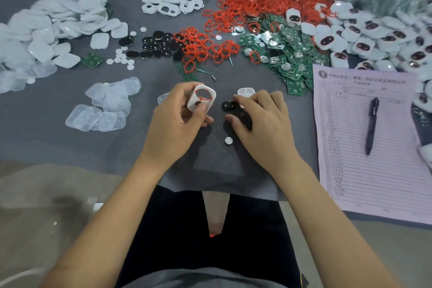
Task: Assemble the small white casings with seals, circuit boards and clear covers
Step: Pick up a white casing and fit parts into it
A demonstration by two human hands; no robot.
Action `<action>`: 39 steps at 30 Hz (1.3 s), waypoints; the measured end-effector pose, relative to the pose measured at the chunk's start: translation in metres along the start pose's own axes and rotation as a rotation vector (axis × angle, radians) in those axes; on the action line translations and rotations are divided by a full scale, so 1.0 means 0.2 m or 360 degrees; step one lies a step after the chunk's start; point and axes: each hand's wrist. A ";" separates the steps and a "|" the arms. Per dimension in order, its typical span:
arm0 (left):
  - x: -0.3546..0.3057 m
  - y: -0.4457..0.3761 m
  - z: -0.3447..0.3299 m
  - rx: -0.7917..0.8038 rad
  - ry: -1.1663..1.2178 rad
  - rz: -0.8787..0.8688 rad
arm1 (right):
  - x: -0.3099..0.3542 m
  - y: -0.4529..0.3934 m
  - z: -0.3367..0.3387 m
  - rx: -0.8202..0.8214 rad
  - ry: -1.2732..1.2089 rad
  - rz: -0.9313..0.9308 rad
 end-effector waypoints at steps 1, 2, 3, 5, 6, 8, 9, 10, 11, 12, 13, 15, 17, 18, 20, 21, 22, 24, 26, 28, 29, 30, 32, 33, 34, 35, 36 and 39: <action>0.00 0.00 0.00 0.0002 0.0009 0.0005 | 0.00 -0.01 0.00 0.0003 0.0005 -0.0016; 0.00 0.00 0.00 0.0005 0.0021 0.0009 | 0.01 -0.02 0.00 -0.0005 0.0005 -0.0025; 0.01 0.00 0.00 0.0009 0.0030 0.0012 | 0.01 -0.03 0.00 -0.0023 0.0000 -0.0024; 0.01 0.00 0.00 0.0010 0.0030 0.0018 | 0.02 -0.07 0.00 -0.0055 -0.0002 -0.0004; 0.01 0.00 0.00 0.0007 0.0027 0.0019 | 0.03 -0.08 -0.01 -0.0059 0.0018 0.0009; 0.00 0.00 0.00 -0.0003 0.0055 0.0034 | 0.05 -0.10 -0.02 -0.0067 0.0089 0.0029; 0.00 -0.01 0.00 -0.0010 0.0092 0.0051 | 0.05 -0.10 -0.02 -0.0090 0.0129 0.0030; -0.01 -0.01 0.00 -0.0017 0.0134 0.0075 | 0.06 -0.10 -0.02 -0.0136 0.0169 0.0024; -0.02 -0.01 0.00 -0.0029 0.0176 0.0100 | 0.06 -0.10 -0.03 -0.0194 0.0201 0.0013; -0.03 -0.02 0.00 -0.0056 0.0223 0.0124 | 0.06 -0.09 -0.03 -0.0244 0.0212 0.0004; -0.04 -0.02 0.00 -0.0097 0.0284 0.0143 | 0.06 -0.09 -0.02 -0.0274 0.0193 0.0006; -0.06 -0.03 -0.02 -0.0184 0.0418 0.0187 | 0.05 -0.09 -0.01 -0.0319 0.0025 0.0044; -0.08 -0.05 -0.05 -0.0223 0.0465 0.0227 | 0.05 -0.07 0.01 -0.0392 -0.0317 0.0062; -0.09 -0.06 -0.07 -0.0222 0.0457 0.0239 | 0.05 -0.06 0.02 -0.0432 -0.0472 0.0052; -0.09 -0.09 -0.10 -0.0195 0.0475 0.0259 | 0.05 -0.05 0.04 -0.0490 -0.0633 0.0001; -0.09 -0.10 -0.12 -0.0173 0.0508 0.0269 | 0.05 -0.04 0.05 -0.0502 -0.0662 -0.0014; -0.10 -0.11 -0.14 -0.0148 0.0547 0.0279 | 0.05 -0.04 0.05 -0.0504 -0.0669 -0.0012; -0.11 -0.13 -0.17 -0.0106 0.0630 0.0294 | 0.04 -0.04 0.05 -0.0483 -0.0648 0.0024; -0.10 -0.14 -0.19 -0.0103 0.0612 0.0294 | 0.05 -0.04 0.05 -0.0464 -0.0632 0.0063; -0.10 -0.14 -0.20 -0.0106 0.0456 0.0278 | 0.06 -0.04 0.05 -0.0466 -0.0612 0.0107; -0.09 -0.13 -0.21 -0.0100 0.0406 0.0269 | 0.06 -0.04 0.04 -0.0464 -0.0616 0.0117; -0.10 -0.12 -0.21 -0.0090 0.0381 0.0256 | 0.07 -0.04 0.04 -0.0465 -0.0641 0.0106; -0.10 -0.11 -0.21 -0.0082 0.0360 0.0224 | 0.08 -0.03 0.05 -0.0475 -0.0731 0.0036; -0.10 -0.10 -0.21 -0.0081 0.0367 0.0211 | 0.08 -0.03 0.05 -0.0477 -0.0772 0.0006; -0.10 -0.10 -0.21 -0.0079 0.0385 0.0203 | 0.09 -0.03 0.05 -0.0473 -0.0804 -0.0007; -0.10 -0.09 -0.21 -0.0069 0.0418 0.0194 | 0.08 -0.02 0.05 -0.0465 -0.0832 -0.0001; -0.10 -0.09 -0.21 -0.0048 0.0467 0.0181 | 0.08 -0.02 0.05 -0.0451 -0.0858 0.0018; -0.10 -0.09 -0.21 0.0023 0.0540 0.0139 | 0.06 -0.02 0.06 -0.0424 -0.0868 0.0093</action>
Point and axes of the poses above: each hand's wrist, its own y-axis away from the middle knuckle, its own z-axis out of the back of the hand, x = y × z, and after that the axes turned 12 degrees about x, right-handed
